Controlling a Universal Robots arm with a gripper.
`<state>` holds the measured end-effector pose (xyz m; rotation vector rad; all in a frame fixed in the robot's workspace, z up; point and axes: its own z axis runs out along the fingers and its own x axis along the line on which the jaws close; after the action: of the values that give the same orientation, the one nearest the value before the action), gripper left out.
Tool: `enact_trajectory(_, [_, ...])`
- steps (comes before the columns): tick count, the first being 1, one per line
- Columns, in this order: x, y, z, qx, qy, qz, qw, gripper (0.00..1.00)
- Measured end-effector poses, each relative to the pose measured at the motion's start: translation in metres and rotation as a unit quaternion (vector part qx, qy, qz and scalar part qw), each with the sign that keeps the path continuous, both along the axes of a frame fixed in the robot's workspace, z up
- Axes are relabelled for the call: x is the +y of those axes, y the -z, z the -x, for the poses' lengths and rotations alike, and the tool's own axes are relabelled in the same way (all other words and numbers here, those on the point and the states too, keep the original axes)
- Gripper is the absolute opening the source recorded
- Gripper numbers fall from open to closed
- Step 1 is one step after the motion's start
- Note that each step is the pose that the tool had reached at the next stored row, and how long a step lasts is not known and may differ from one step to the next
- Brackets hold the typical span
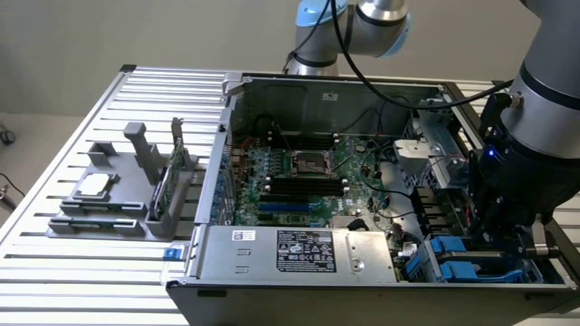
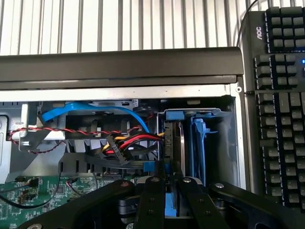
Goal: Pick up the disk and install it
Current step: 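Insert the second disk wire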
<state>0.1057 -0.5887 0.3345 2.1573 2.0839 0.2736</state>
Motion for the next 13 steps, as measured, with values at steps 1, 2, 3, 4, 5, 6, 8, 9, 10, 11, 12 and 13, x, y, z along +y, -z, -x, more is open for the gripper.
enact_trajectory(1, [0.0000, 0.0000, 0.0000, 0.0000, 0.000, 0.0000, 1.0000, 0.17])
enact_trajectory(2, [0.0000, 0.0000, 0.0000, 0.0000, 0.000, 0.0000, 1.0000, 0.17])
enact_trajectory(3, [0.0000, 0.0000, 0.0000, 0.0000, 0.000, -0.0001, 1.0000, 0.17])
enact_trajectory(4, [0.0000, 0.0000, 0.0000, 0.0000, 0.000, -0.0001, 1.0000, 0.17])
enact_trajectory(5, [0.0000, 0.0002, 0.0000, 0.0001, 0.000, -0.0002, 1.0000, 0.17])
enact_trajectory(6, [0.0000, 0.0004, 0.0000, 0.0001, 0.000, -0.0004, 1.0000, 0.17])
enact_trajectory(8, [0.0000, 0.0008, 0.0000, 0.0002, 0.000, -0.0006, 1.0000, 0.17])
enact_trajectory(9, [0.0000, 0.0011, 0.0000, 0.0003, 0.000, -0.0008, 1.0000, 0.17])
enact_trajectory(10, [0.0000, 0.0015, 0.0000, 0.0004, 0.000, -0.0009, 1.0000, 0.17])
enact_trajectory(11, [0.0000, 0.0019, 0.0000, 0.0005, 0.000, -0.0011, 1.0000, 0.17])
enact_trajectory(12, [0.0000, 0.0025, -0.0002, 0.0005, 0.000, -0.0016, 1.0000, 0.17])
enact_trajectory(13, [0.0000, 0.0030, -0.0003, 0.0006, 0.000, -0.0019, 1.0000, 0.17])
